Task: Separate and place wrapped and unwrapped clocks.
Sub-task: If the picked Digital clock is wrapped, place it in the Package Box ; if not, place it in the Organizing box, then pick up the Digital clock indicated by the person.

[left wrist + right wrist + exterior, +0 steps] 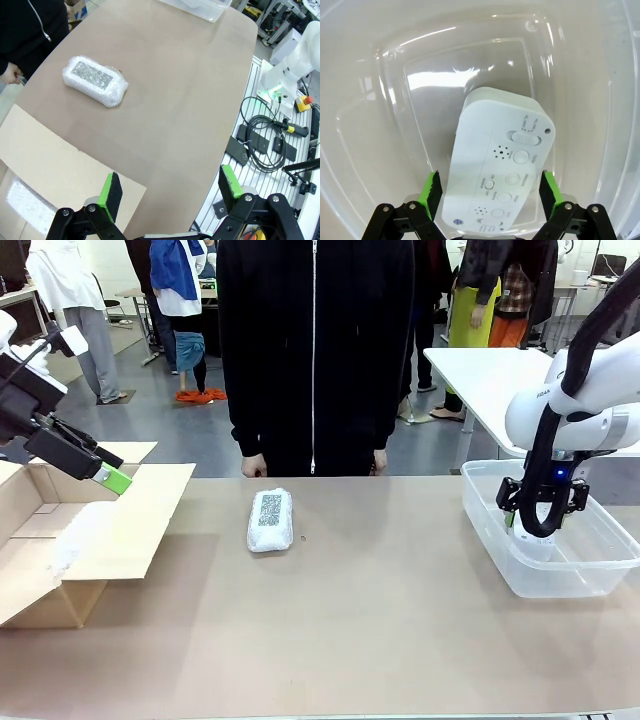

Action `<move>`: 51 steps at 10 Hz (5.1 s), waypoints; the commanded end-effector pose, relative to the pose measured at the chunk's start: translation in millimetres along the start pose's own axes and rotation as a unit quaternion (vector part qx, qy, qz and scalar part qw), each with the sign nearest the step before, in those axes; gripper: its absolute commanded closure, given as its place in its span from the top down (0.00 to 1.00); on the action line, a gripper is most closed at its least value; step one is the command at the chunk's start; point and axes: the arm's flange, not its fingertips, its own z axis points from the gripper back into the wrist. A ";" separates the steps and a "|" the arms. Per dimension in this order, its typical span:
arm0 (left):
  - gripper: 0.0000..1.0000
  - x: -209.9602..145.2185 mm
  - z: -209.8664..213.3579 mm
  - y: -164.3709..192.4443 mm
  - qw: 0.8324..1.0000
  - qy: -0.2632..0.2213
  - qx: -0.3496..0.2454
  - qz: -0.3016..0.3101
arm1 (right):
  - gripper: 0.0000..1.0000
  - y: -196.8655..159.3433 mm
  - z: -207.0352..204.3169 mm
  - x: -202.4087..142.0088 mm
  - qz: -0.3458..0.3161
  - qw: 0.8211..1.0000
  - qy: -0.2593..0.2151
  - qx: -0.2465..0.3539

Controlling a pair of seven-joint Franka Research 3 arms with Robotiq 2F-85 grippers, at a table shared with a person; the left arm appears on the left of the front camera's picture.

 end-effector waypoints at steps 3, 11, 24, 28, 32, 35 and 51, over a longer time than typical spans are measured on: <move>1.00 0.0 0.2 -1.1 1.000 -0.005 -0.006 0.003 | 1.00 -0.2 54.8 -17.3 0.029 0.999 -0.014 -0.004; 1.00 0.0 0.2 -1.1 1.000 -0.005 -0.006 0.003 | 1.00 6.0 167.0 -74.4 0.103 0.993 -0.047 0.018; 1.00 0.0 0.2 -1.1 1.000 -0.005 -0.006 0.003 | 1.00 7.7 175.2 -73.5 0.100 0.994 -0.046 0.000; 1.00 0.0 0.2 -1.1 1.000 -0.005 -0.006 0.003 | 1.00 7.7 175.2 -73.5 0.100 0.994 -0.046 0.000; 1.00 0.0 0.2 -1.1 1.000 -0.005 -0.006 0.003 | 1.00 35.7 171.0 -82.7 0.135 0.986 -0.072 0.065; 1.00 0.0 0.2 -1.1 1.000 -0.005 -0.006 0.003 | 1.00 103.8 164.9 -109.5 0.272 0.948 -0.085 0.143; 1.00 0.0 0.2 -1.1 1.000 -0.005 -0.006 0.003 | 1.00 96.2 199.0 -207.6 0.485 0.814 -0.195 0.253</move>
